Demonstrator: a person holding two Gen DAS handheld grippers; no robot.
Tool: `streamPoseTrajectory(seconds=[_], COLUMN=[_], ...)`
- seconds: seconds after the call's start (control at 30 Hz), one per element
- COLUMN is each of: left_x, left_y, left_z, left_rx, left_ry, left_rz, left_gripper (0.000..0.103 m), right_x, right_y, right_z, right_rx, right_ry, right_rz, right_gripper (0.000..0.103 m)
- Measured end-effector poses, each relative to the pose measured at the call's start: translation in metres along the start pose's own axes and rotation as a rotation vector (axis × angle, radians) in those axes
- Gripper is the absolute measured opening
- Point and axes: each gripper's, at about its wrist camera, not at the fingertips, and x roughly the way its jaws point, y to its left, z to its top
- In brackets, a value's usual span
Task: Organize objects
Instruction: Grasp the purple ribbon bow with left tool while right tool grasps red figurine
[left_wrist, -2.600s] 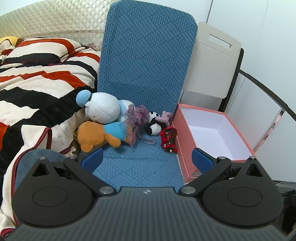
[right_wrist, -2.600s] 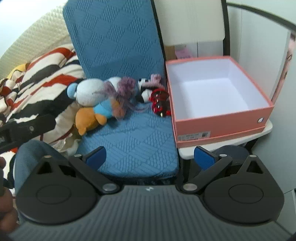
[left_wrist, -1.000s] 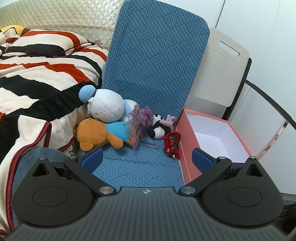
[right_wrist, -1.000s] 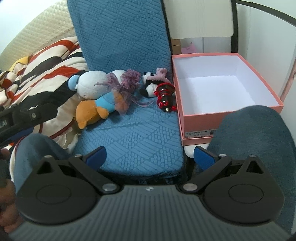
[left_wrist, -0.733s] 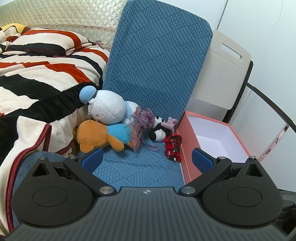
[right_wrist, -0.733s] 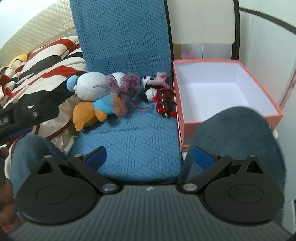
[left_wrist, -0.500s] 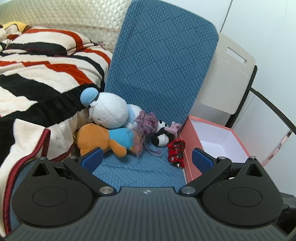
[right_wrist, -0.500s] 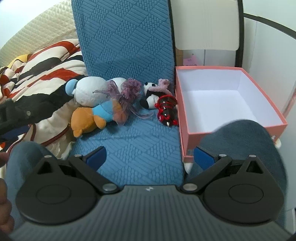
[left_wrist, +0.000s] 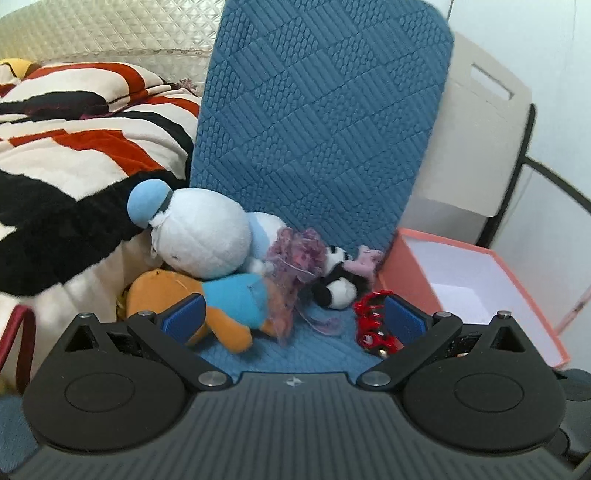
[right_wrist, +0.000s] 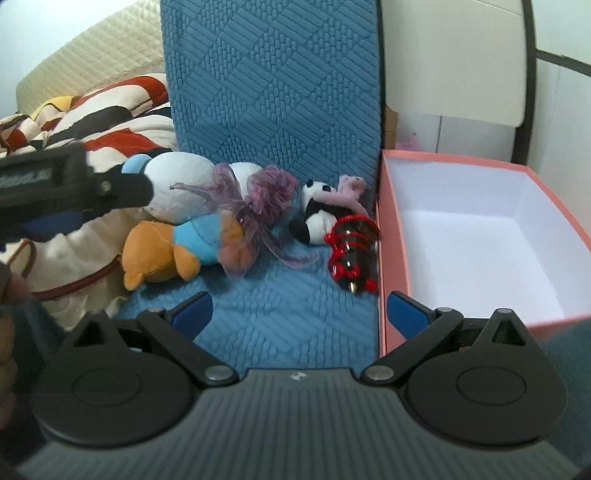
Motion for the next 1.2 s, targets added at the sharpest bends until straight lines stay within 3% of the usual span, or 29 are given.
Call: streamPoseTrajectory(seconds=[0.13,0.3,0.4,0.47,0.63,0.73,1.0,1.2], left_x=[0.026,0.066,0.089,0.105,0.144,0.161,0.207,0.237], left_y=[0.005,0.008,0.011,0.012,0.01,0.009,-0.005,-0.01], left_z=[0.012,0.024,0.03,0.032,0.037,0.042,0.044,0.041], left_rx=[-0.024,-0.001,-0.008,-0.001,0.041,0.052,0.117,0.151], left_ry=[0.017,0.045,0.078,0.105,0.148,0.167,0.204,0.233], left_rz=[-0.022,-0.029,-0.051,-0.053,-0.043,-0.073,-0.1,-0.081], left_gripper=[0.103,0.102,0.099,0.096,0.075,0.066,0.057,0.056], right_x=[0.024,0.053,0.07,0.083,0.114,0.13,0.164,0.185], right_y=[0.008,0.021,0.023,0.024,0.024,0.021,0.023,0.028], right_z=[0.002,0.003,0.003,0.002,-0.003,-0.006,-0.014,-0.02], right_rx=[-0.063,-0.18,-0.237,-0.268,-0.351,-0.378,-0.466,-0.559], right_ry=[-0.003,-0.012,-0.015,-0.005,0.017,0.037,0.065,0.067], right_rz=[-0.026,-0.084,-0.132,-0.149,-0.219,-0.251,-0.318,-0.385], right_gripper=[0.096,0.076,0.072,0.07,0.066,0.063,0.063,0.063])
